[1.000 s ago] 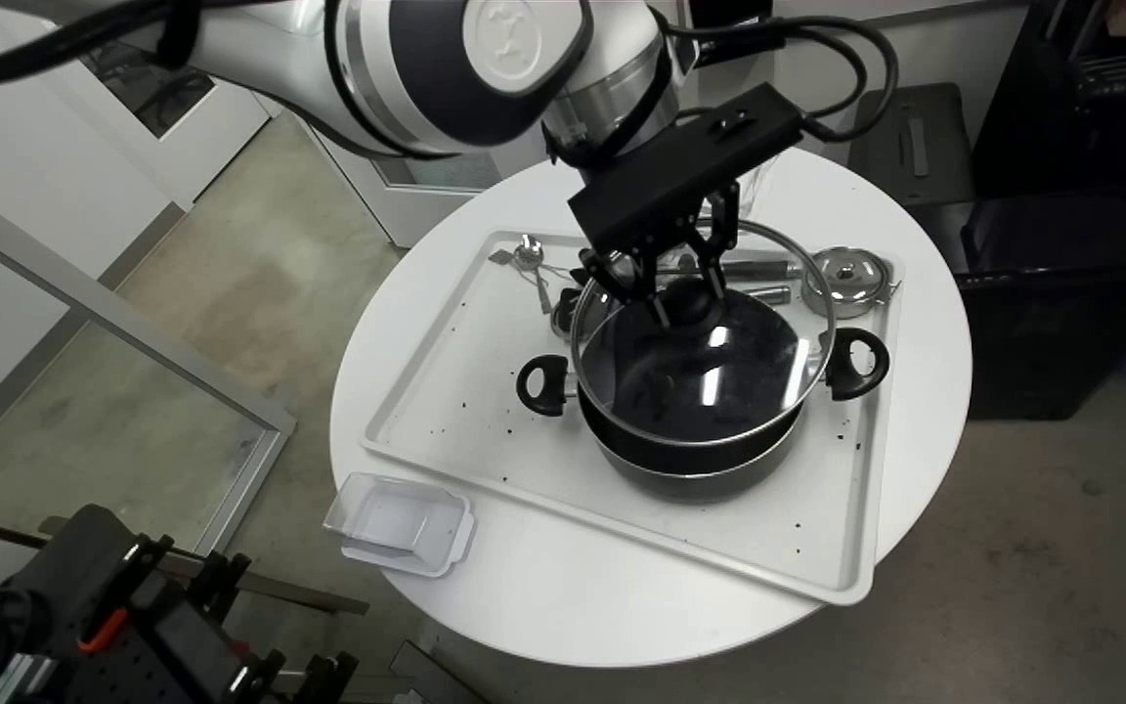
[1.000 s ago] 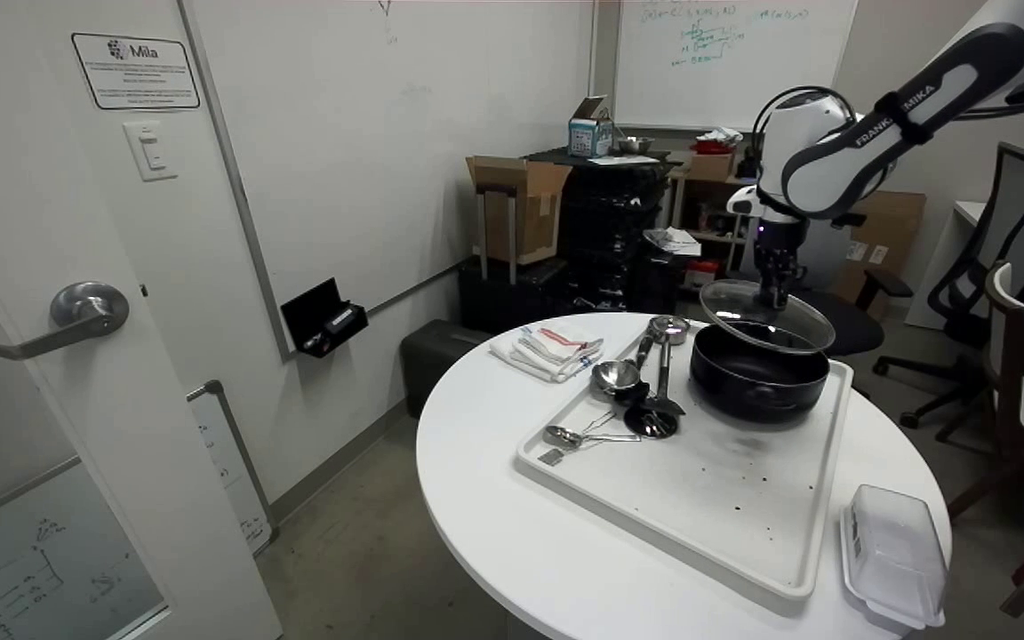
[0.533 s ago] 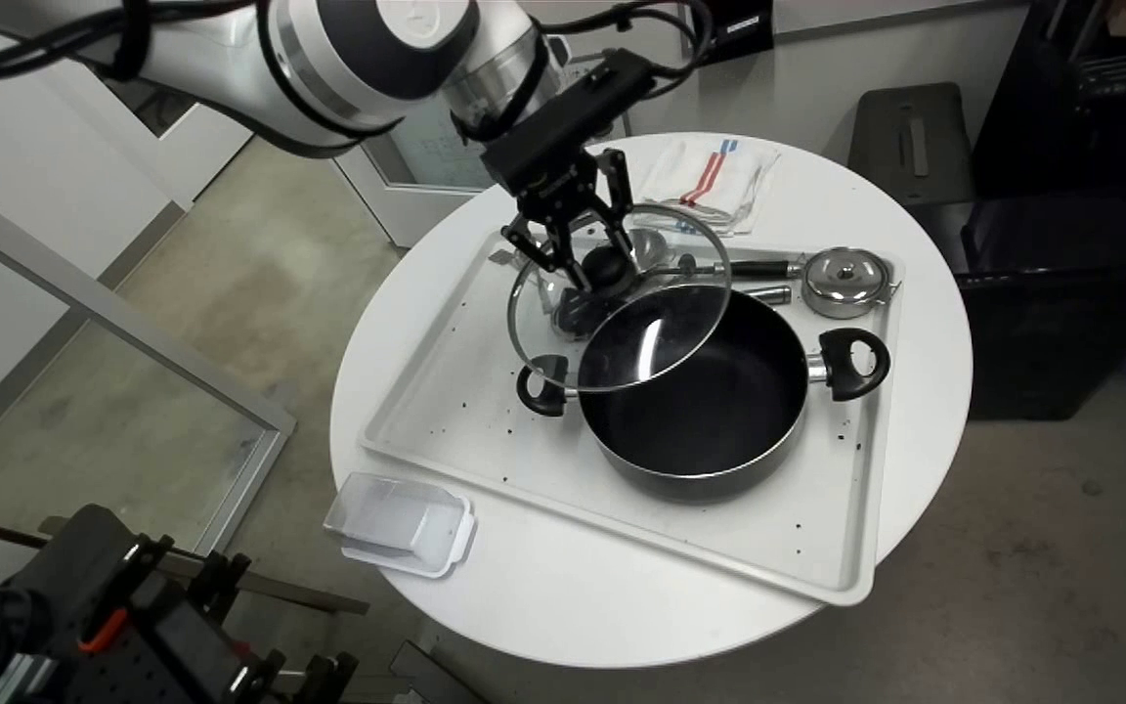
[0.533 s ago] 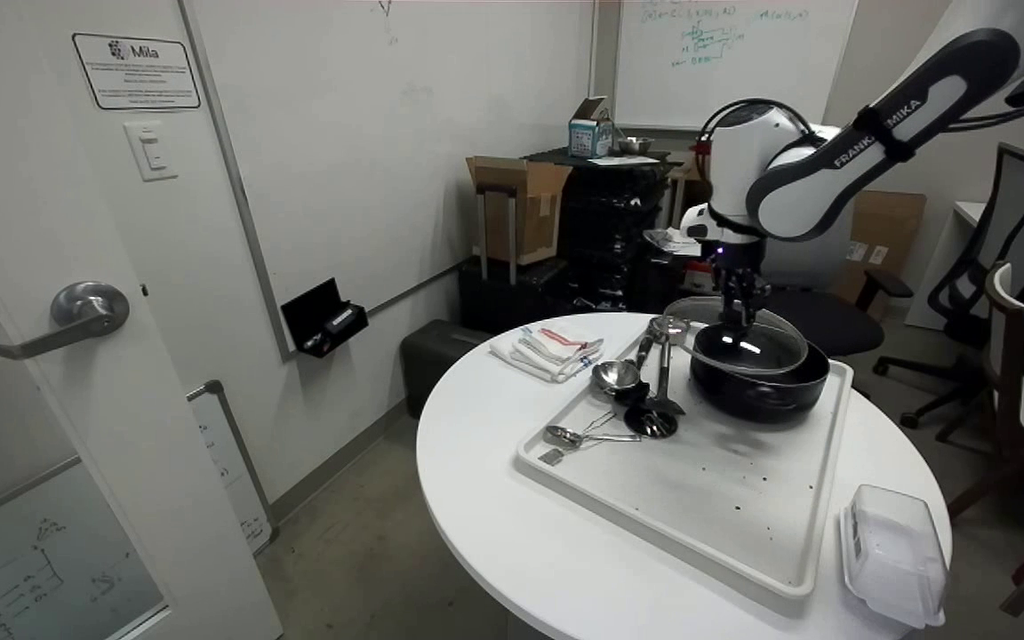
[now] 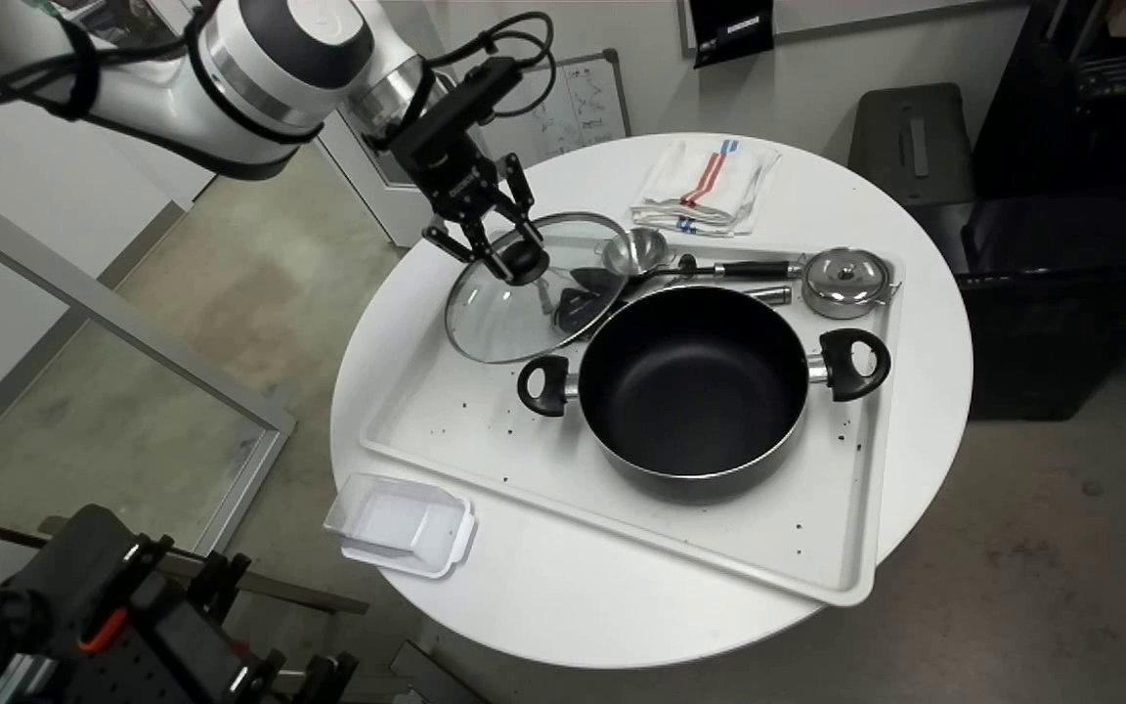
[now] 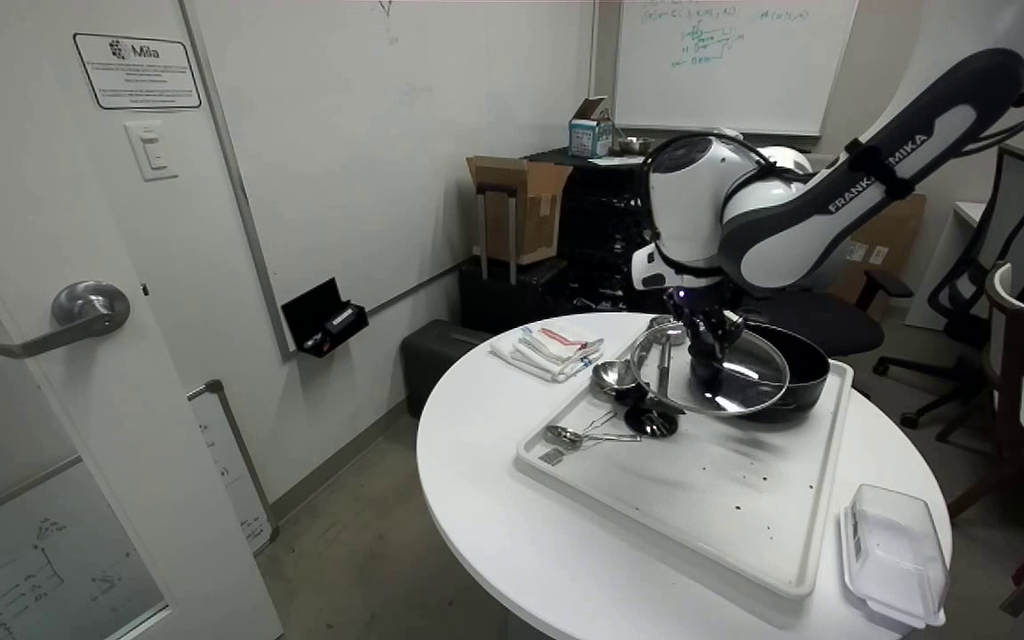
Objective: Uncover the pot
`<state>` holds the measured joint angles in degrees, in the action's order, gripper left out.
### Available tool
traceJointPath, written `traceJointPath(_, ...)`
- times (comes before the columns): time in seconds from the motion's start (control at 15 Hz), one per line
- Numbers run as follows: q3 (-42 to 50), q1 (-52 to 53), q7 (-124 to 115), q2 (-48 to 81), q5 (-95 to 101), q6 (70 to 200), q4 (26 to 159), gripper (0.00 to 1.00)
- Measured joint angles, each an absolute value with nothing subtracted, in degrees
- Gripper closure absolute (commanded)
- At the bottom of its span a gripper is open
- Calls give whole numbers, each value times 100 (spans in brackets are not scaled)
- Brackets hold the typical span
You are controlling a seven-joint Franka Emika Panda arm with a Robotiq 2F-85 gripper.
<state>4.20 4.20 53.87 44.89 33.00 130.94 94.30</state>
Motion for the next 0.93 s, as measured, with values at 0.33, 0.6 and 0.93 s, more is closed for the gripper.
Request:
traceJointPath(0.33, 295, 821, 5298, 4760, 3777, 13058, 9435, 75)
traceJointPath(0.6, 142, 950, 5295, 4967, 4080, 13061, 9431, 75)
traceJointPath(0.93, -34, 1023, 5302, 5123, 4406, 13062, 9429, 75)
